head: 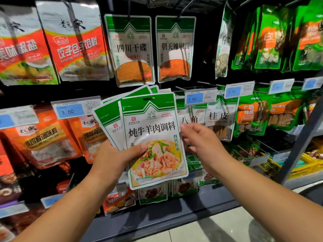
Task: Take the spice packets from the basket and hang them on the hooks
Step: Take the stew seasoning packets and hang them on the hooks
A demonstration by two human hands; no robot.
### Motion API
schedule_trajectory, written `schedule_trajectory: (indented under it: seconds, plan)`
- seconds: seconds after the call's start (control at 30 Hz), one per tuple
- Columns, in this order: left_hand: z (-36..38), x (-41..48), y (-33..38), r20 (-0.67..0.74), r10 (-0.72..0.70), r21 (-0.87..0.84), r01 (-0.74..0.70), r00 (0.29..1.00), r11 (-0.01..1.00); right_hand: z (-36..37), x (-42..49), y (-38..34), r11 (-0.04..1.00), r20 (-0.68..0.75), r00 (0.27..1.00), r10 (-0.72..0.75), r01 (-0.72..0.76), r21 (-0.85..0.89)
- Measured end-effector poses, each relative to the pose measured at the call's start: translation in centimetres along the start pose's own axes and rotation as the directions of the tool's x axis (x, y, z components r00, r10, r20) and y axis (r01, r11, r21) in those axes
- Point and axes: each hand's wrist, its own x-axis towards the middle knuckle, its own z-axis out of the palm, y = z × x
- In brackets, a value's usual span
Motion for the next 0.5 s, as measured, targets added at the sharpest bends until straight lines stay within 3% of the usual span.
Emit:
schedule_trajectory:
  seconds: [0.23, 0.5]
  plan:
    - [0.2, -0.8, 0.5, -0.007, -0.013, 0.038, 0.013, 1.000, 0.999, 0.8, -1.4, -0.1, 0.998, 0.028, 0.998, -0.063, 0.063, -0.004]
    - [-0.2, -1.3, 0.9, -0.048, 0.013, 0.104, -0.008, 0.999, 0.995, 0.9, -1.4, 0.3, 0.998, 0.053, 0.998, -0.035, 0.033, 0.047]
